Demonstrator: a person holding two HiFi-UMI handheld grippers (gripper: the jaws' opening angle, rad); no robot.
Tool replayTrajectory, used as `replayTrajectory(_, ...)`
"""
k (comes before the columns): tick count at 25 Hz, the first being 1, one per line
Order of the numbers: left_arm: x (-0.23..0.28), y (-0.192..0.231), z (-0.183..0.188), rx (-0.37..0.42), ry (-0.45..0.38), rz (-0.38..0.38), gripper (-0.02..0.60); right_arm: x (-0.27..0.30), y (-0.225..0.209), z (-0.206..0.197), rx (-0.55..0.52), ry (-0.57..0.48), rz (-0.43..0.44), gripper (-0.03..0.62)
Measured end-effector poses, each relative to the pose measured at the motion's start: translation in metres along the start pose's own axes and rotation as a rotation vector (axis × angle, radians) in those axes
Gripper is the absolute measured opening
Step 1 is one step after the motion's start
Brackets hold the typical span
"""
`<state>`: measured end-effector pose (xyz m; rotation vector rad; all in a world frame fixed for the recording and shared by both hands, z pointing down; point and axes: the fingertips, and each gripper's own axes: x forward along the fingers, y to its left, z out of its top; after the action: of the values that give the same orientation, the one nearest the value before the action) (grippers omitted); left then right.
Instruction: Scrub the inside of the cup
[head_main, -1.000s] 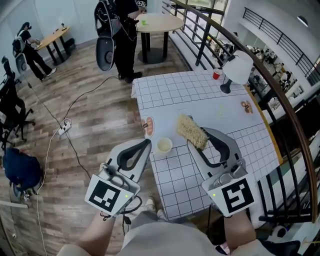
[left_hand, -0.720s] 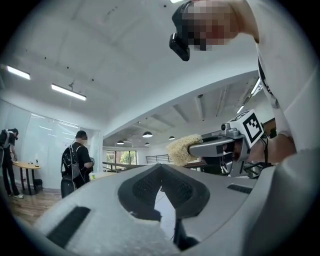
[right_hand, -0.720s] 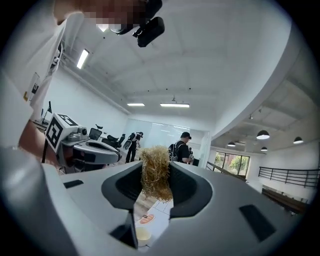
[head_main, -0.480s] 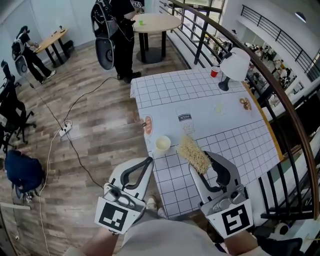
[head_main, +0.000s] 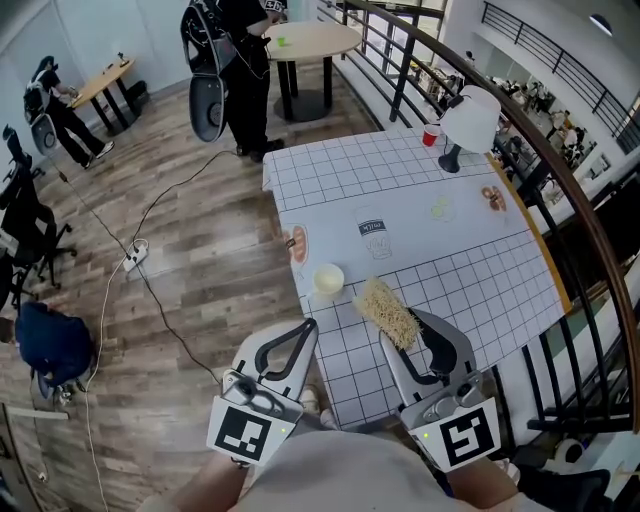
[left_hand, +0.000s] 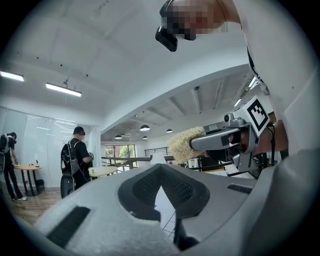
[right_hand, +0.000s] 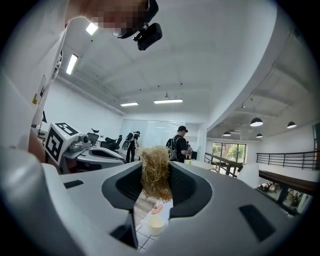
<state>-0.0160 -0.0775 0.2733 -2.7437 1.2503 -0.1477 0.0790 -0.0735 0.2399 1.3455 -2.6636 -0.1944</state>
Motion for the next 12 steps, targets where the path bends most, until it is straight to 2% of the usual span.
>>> replayTrajectory(4,-0.001,0.004,0.002,0.007,-0.006,0.032,0.014,0.001,-0.009,0.000,0.003,0.001,-0.017,0.130)
replayTrajectory(12,0.003,-0.001,-0.002,-0.021,0.013,0.025,0.014,0.001,-0.013,-0.003,0.006,0.016,-0.022,0.130)
